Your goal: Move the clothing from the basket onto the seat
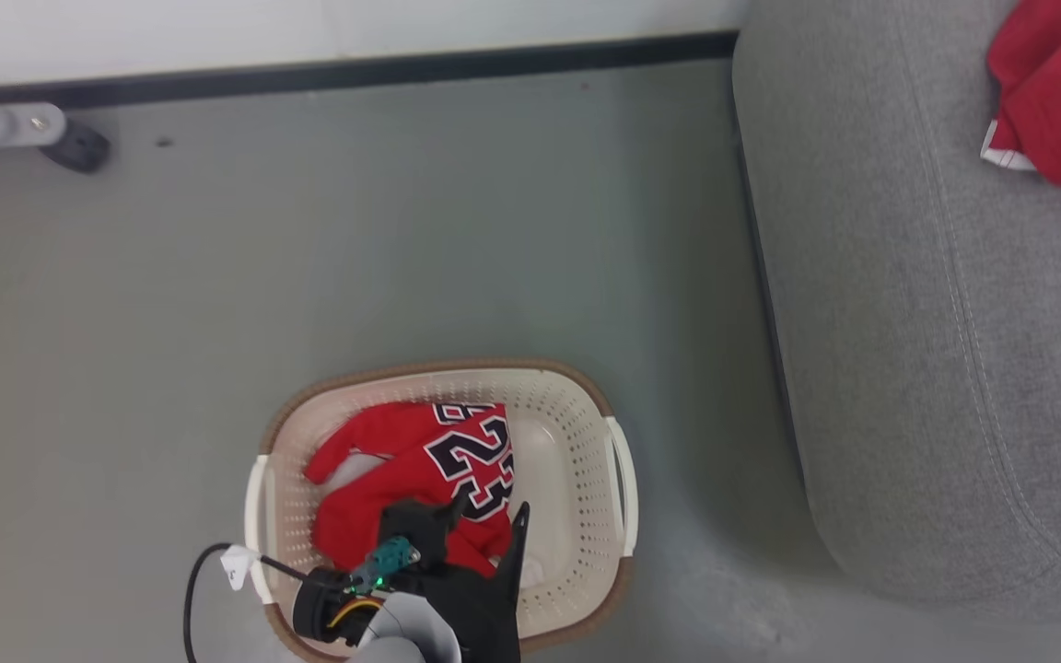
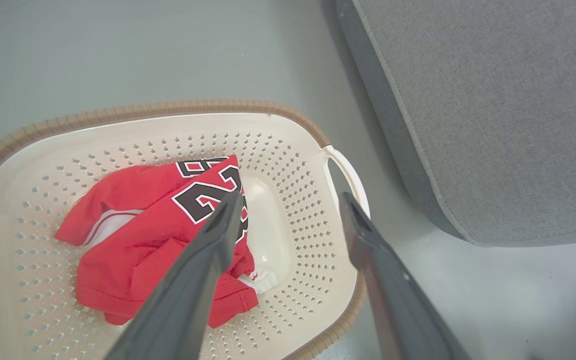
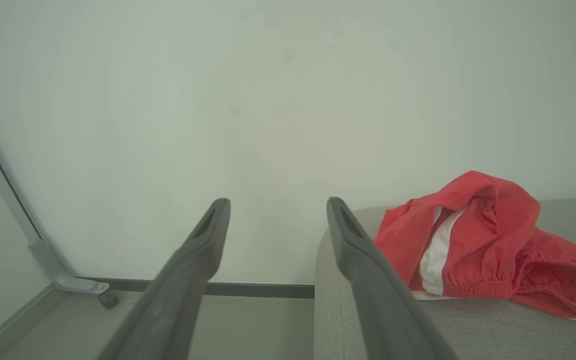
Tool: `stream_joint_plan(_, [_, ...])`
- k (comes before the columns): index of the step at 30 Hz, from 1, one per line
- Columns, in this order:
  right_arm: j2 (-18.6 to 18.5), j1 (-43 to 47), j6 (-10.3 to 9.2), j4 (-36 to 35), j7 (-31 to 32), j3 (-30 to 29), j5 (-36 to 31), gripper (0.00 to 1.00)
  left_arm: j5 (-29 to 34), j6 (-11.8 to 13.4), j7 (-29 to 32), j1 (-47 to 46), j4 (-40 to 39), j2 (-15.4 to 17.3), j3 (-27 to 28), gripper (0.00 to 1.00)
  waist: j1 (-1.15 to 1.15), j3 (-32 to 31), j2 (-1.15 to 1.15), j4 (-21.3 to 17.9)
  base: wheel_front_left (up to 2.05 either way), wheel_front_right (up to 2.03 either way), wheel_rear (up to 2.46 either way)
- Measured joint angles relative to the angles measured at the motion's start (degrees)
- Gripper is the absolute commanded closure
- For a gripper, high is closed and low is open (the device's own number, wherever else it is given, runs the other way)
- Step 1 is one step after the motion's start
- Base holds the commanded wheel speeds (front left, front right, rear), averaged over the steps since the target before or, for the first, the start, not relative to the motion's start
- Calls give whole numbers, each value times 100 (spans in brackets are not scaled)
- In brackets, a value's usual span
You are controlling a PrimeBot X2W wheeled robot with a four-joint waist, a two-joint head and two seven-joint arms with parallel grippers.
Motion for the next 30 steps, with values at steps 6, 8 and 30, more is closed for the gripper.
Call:
stream_joint_plan(6, [-4, -264, 54, -149, 0, -163, 222, 0, -332, 0, 7, -423, 569, -4, -52, 0, 0, 502, 0, -233, 0, 0, 0])
stream_joint_plan(8, [-4, -369, 54, -189, 0, -201, 286, 0, -458, 0, 27, -565, 780, -8, -43, 0, 0, 672, 0, -314, 0, 0, 0])
stream_joint_plan(30, [-458, -1334, 55, -994, -1, 78, 1289, 0, -1003, 0, 298, -2131, 3208, -23, 470, 0, -1, 2390, 0, -1286, 0, 0, 0])
